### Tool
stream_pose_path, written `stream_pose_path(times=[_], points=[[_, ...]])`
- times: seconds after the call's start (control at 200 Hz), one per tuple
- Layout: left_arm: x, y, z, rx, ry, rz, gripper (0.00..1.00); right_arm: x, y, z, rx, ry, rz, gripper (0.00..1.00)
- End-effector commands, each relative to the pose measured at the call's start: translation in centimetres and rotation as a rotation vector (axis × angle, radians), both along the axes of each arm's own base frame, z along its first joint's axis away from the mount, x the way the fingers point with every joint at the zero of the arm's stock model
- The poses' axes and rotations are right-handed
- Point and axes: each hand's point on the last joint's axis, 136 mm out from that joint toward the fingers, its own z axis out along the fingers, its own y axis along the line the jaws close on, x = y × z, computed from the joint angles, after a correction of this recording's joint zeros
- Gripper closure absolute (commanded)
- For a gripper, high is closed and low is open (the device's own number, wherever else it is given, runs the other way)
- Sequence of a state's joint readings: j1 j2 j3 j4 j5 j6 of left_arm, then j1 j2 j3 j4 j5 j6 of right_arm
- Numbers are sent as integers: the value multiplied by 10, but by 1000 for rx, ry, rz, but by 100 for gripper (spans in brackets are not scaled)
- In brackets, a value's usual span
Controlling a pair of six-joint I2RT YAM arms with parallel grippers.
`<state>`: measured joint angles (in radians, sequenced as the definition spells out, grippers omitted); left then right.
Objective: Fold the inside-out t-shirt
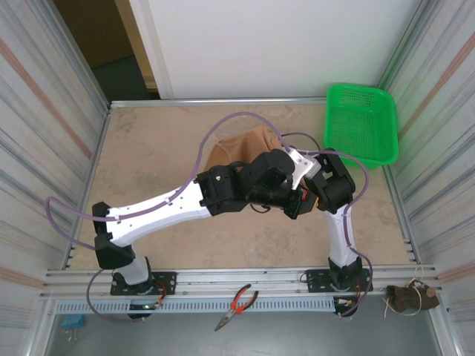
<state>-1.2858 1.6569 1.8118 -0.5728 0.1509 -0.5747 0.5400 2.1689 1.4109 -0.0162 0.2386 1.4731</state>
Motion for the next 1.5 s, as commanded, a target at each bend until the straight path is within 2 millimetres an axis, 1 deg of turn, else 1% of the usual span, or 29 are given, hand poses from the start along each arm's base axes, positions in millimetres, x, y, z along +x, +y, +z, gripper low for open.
stream_pose_path(times=[0.0, 0.03, 0.085, 0.145, 0.18, 0.255, 0.311, 0.406, 0.491, 0.571, 0.661, 0.716, 0.761, 0.807, 0.877, 0.937, 1.012, 1.072, 1.157, 1.202, 1.262, 1.328, 1.403, 1.448, 1.493], points=[[-106, 3, 154, -563, -77, -390, 100, -11, 11, -47, 63, 71, 106, 100], [-97, 8, 152, -563, -80, -355, 100, -9, 13, -44, 76, 54, 137, 100], [-74, 17, 147, -559, -79, -270, 100, -9, 18, -35, 89, 25, 190, 100], [-42, 32, 138, -556, -85, -159, 100, -12, 23, -22, 100, -15, 250, 100], [-19, 43, 132, -546, -94, -84, 100, -15, 25, -14, 100, -34, 286, 100], [30, 73, 118, -525, -111, 70, 100, -23, 29, 4, 110, -72, 348, 100], [67, 97, 104, -500, -123, 182, 100, -30, 31, 16, 126, -97, 384, 100], [124, 141, 85, -464, -141, 348, 100, -48, 33, 28, 126, -102, 438, 100], [166, 178, 70, -434, -155, 477, 100, -66, 35, 33, 121, -94, 473, 100], [202, 212, 48, -390, -147, 595, 100, -83, 41, 38, 108, -107, 536, 100], [236, 248, 14, -332, -106, 711, 100, -99, 47, 55, 100, -136, 587, 100], [254, 267, -10, -295, -67, 779, 100, -106, 52, 74, 101, -170, 619, 100], [267, 279, -27, -287, -31, 812, 100, -111, 56, 91, 96, -196, 643, 100], [279, 288, -45, -274, 13, 845, 100, -118, 64, 109, 90, -224, 677, 100], [295, 296, -67, -261, 66, 879, 100, -132, 79, 133, 45, -256, 758, 100], [306, 300, -82, -241, 93, 897, 100, -144, 88, 146, -12, -271, 820, 100], [316, 302, -95, -214, 108, 910, 100, -157, 92, 158, -59, -294, 867, 100], [322, 305, -106, -180, 118, 925, 100, -161, 88, 168, -96, -322, 871, 100], [327, 305, -125, -135, 143, 927, 100, -156, 79, 190, -106, -370, 845, 100], [327, 304, -136, -117, 162, 919, 100, -149, 75, 202, -103, -393, 833, 100], [324, 303, -156, -87, 195, 917, 100, -139, 68, 221, -105, -423, 815, 100], [320, 305, -178, -47, 221, 912, 100, -129, 61, 245, -101, -468, 789, 100], [314, 308, -202, 23, 242, 905, 100, -119, 51, 277, -88, -529, 755, 100], [311, 312, -213, 66, 249, 902, 100, -115, 46, 296, -71, -564, 739, 100], [309, 314, -220, 88, 259, 888, 100, -114, 41, 313, -61, -594, 727, 100]])
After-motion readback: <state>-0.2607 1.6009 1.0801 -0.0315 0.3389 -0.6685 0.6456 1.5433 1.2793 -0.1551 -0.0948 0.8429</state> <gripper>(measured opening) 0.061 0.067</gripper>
